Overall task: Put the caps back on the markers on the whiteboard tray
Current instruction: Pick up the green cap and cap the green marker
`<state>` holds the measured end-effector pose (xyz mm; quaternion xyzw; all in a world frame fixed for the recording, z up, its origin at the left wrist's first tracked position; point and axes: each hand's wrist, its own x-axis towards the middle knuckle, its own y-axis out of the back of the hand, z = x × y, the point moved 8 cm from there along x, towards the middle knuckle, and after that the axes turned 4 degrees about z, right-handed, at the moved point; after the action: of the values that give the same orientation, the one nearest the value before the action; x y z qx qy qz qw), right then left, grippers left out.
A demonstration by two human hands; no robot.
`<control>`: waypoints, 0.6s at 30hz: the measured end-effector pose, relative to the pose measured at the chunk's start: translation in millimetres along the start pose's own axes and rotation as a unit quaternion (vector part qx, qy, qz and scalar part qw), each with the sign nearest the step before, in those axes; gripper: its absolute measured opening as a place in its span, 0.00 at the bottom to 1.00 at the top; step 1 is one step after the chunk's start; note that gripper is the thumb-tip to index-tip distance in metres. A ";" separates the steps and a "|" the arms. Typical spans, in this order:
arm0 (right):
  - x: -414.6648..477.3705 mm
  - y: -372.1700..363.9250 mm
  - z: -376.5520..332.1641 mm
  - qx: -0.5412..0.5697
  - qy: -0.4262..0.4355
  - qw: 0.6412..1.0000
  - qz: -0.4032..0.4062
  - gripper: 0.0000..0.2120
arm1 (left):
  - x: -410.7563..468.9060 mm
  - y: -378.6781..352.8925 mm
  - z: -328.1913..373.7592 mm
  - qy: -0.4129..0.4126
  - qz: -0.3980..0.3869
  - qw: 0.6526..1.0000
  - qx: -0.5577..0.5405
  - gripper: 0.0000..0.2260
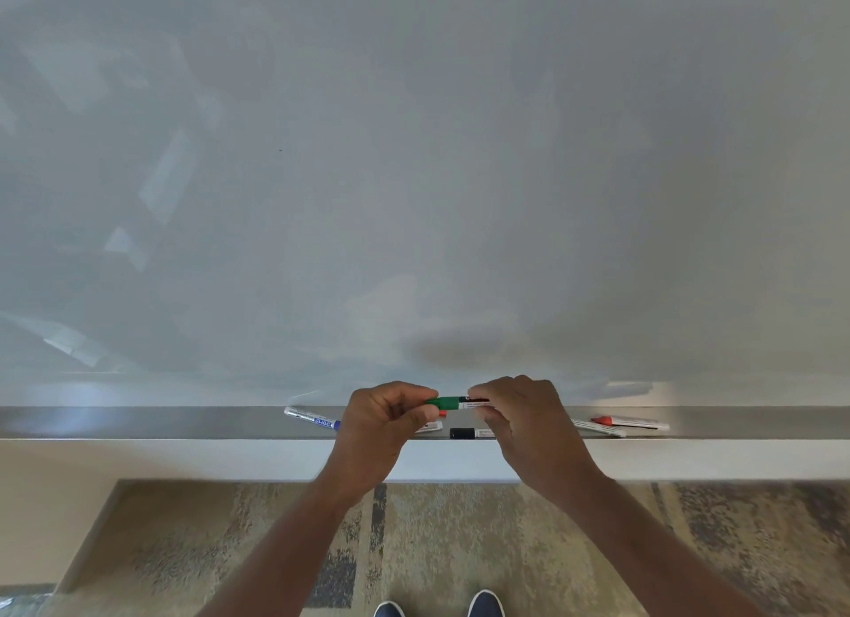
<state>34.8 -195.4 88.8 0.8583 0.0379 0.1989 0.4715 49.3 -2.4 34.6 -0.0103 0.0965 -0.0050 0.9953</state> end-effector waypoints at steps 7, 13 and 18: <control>-6.4 -46.8 67.5 -0.034 -0.046 0.998 -0.024 0.11 | 20.0 22.4 -40.0 -0.003 0.051 0.981 0.189 0.09; -17.4 -94.0 100.7 -0.104 -0.072 0.989 -0.079 0.09 | 22.1 49.9 -71.2 -0.007 0.109 0.929 0.353 0.08; -17.2 -113.4 113.4 -0.102 -0.101 0.985 -0.096 0.08 | 14.8 53.7 -88.9 -0.012 0.097 0.915 0.393 0.07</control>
<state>75.7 -227.2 -63.9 0.8135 0.0523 0.0680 0.5753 47.1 49.3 -56.7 0.3906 0.0750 0.0544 0.9159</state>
